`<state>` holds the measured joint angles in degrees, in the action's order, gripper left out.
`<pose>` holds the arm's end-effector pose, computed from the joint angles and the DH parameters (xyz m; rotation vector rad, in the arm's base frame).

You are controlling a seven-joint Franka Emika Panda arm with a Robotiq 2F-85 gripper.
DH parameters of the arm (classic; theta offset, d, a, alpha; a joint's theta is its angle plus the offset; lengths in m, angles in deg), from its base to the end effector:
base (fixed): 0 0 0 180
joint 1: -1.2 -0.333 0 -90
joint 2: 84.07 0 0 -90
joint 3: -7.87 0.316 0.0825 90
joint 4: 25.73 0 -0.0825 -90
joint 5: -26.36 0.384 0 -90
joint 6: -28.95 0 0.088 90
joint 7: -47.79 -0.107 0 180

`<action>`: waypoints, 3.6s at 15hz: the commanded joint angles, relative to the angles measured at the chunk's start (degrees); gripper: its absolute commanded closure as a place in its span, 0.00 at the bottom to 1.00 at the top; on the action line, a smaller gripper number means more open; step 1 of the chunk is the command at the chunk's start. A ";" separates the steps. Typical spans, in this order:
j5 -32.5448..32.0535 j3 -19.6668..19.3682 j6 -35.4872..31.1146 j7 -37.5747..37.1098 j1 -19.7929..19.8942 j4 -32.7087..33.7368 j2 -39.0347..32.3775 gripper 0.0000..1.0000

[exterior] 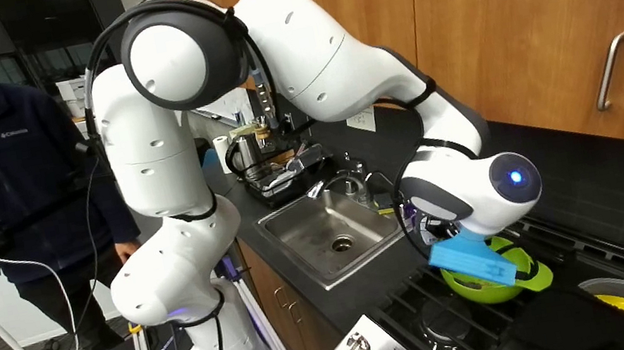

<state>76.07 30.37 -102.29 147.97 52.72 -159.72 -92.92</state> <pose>0.4462 -0.2258 0.2655 -2.5005 -0.7515 -0.6741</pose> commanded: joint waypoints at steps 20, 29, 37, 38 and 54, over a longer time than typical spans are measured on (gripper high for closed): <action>13.38 -37.69 67.17 1.95 -18.35 15.22 -19.17 0.99; 26.21 -42.87 56.84 -16.23 -21.11 8.73 -19.42 0.99; 32.73 -45.27 47.03 -21.55 -23.15 4.99 -19.04 0.94; 32.78 -45.41 45.99 -21.94 -23.56 4.35 -18.17 0.94; 30.16 -49.53 51.89 -29.20 -21.72 2.76 -12.86 0.99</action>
<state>108.59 -17.40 -51.15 124.54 30.89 -156.66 -107.96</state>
